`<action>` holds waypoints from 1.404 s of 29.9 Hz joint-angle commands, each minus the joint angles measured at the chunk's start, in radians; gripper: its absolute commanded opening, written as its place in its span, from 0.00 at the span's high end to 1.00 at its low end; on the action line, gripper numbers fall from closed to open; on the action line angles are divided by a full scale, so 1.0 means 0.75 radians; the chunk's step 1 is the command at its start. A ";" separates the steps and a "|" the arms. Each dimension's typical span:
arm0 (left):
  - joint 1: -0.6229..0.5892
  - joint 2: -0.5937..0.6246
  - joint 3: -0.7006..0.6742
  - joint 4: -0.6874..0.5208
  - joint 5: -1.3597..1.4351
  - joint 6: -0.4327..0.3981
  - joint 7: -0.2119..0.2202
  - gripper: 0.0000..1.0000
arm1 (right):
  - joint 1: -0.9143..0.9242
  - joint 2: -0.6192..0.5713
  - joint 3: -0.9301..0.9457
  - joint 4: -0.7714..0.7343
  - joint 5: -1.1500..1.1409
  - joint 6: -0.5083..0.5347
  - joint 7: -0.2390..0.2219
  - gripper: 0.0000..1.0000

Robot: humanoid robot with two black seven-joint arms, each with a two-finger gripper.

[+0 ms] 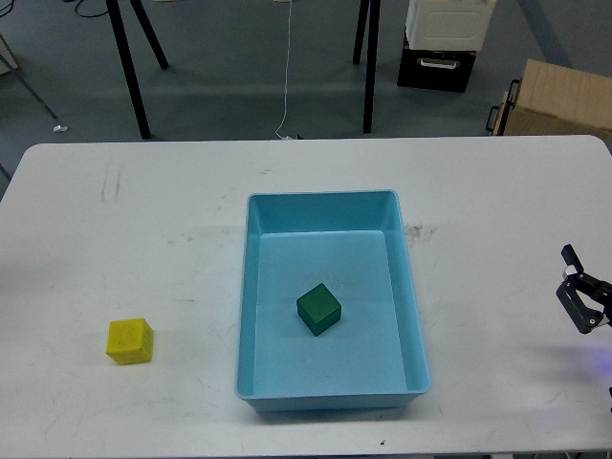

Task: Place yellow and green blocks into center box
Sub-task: 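Move the left gripper toward the yellow cube, then grasp the yellow cube with the left gripper and lift it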

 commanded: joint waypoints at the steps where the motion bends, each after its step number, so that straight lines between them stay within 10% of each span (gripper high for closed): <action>1: -0.326 0.005 0.342 0.025 0.284 0.000 0.004 0.00 | 0.004 0.007 -0.006 -0.002 -0.008 0.003 -0.001 0.01; 13: -0.998 -0.101 1.432 -0.218 1.004 0.000 0.012 0.00 | 0.000 0.009 -0.014 -0.014 -0.031 0.011 -0.007 0.01; 21: -1.086 -0.010 2.030 -0.566 1.555 0.000 0.081 0.00 | -0.002 0.028 -0.030 -0.029 -0.094 0.013 -0.007 0.01; 42: -0.628 0.197 2.029 -0.636 1.831 0.000 0.112 0.00 | 0.004 0.044 -0.075 -0.059 -0.117 0.013 -0.007 0.01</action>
